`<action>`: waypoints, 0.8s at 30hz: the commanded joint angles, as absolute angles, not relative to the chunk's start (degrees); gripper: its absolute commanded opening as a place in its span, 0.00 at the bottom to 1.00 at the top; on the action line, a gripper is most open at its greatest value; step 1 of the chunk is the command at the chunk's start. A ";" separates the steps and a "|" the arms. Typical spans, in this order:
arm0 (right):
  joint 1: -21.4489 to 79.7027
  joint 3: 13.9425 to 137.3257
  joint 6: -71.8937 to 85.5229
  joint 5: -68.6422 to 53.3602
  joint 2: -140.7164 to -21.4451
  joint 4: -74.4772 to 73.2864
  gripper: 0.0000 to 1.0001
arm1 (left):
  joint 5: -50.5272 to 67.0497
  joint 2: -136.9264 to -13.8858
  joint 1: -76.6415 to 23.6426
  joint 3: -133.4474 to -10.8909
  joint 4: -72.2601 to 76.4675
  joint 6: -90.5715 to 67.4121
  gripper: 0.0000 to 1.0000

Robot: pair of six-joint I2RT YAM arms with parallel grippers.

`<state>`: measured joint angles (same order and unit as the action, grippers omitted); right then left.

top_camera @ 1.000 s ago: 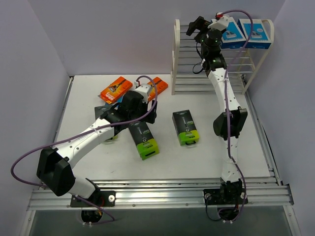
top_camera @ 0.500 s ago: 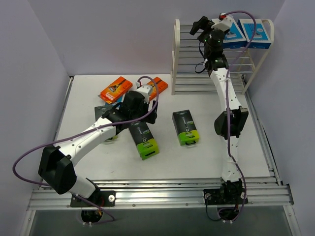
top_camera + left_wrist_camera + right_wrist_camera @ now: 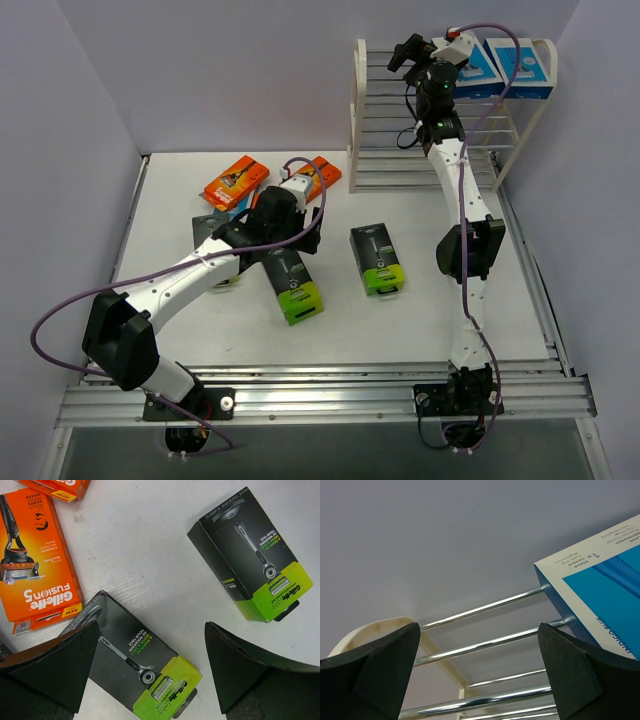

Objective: Place and organize the shaving razors onto the shelf

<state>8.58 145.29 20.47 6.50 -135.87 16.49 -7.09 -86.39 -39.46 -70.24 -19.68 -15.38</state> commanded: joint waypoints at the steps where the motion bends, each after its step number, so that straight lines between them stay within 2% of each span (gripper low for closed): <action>1: 7.38 144.93 18.81 8.70 -135.70 21.00 1.00 | -6.68 -86.48 -39.90 -72.95 -19.16 -15.12 0.95; 24: 9.14 142.47 6.42 13.09 -137.72 30.85 1.00 | -6.42 -87.80 -40.17 -73.39 -19.69 -15.29 0.95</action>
<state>9.04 142.47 9.85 11.27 -136.62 26.02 -7.07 -87.35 -39.72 -70.43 -20.01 -15.40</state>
